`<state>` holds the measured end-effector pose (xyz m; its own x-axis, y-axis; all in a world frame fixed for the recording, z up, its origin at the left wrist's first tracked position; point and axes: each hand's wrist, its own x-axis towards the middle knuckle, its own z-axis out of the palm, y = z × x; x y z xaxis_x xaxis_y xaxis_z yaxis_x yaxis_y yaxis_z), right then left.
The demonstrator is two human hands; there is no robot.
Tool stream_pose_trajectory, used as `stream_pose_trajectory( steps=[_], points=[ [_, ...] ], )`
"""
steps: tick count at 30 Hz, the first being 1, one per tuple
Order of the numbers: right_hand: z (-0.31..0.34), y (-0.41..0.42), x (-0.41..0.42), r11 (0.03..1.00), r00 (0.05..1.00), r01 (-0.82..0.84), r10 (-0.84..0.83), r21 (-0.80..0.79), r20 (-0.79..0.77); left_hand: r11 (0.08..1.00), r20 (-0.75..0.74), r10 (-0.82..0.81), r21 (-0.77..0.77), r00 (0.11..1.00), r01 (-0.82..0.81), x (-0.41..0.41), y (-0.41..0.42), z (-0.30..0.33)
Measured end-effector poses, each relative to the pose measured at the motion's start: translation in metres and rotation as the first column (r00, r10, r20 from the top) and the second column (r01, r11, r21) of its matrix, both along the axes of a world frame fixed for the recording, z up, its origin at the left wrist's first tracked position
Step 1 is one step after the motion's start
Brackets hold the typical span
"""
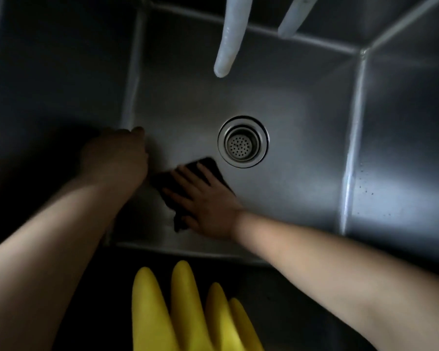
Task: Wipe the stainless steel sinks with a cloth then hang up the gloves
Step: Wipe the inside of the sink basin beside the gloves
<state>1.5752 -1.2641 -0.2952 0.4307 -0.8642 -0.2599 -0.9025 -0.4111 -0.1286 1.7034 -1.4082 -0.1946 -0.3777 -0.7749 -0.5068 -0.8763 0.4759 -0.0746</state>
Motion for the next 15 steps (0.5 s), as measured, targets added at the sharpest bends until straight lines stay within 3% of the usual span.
stream_pose_trajectory(
  steps=[3, 6, 11, 15],
  points=[
    [0.005, 0.047, -0.026, 0.991, 0.991, -0.123, 0.125, 0.058, -0.037, 0.999, 0.020, -0.012, 0.052, 1.000, 0.011, 0.004, -0.001, -0.004],
    [0.012, 0.076, -0.070, 0.989, 0.987, -0.132, 0.137, 0.066, -0.079, 0.993, 0.000, -0.024, 0.112, 1.000, 0.024, 0.004, -0.001, -0.007],
    [0.014, 0.070, -0.134, 0.994, 0.983, 0.107, -0.101, 0.034, -0.151, 0.994, -0.037, -0.062, 0.092, 0.997, 0.065, -0.002, 0.002, -0.006],
    [0.010, 0.020, -0.177, 0.938, 0.917, 0.347, -0.344, -0.022, -0.202, 0.994, -0.058, -0.092, 0.054, 0.994, 0.095, -0.003, 0.002, -0.007]
  ],
)
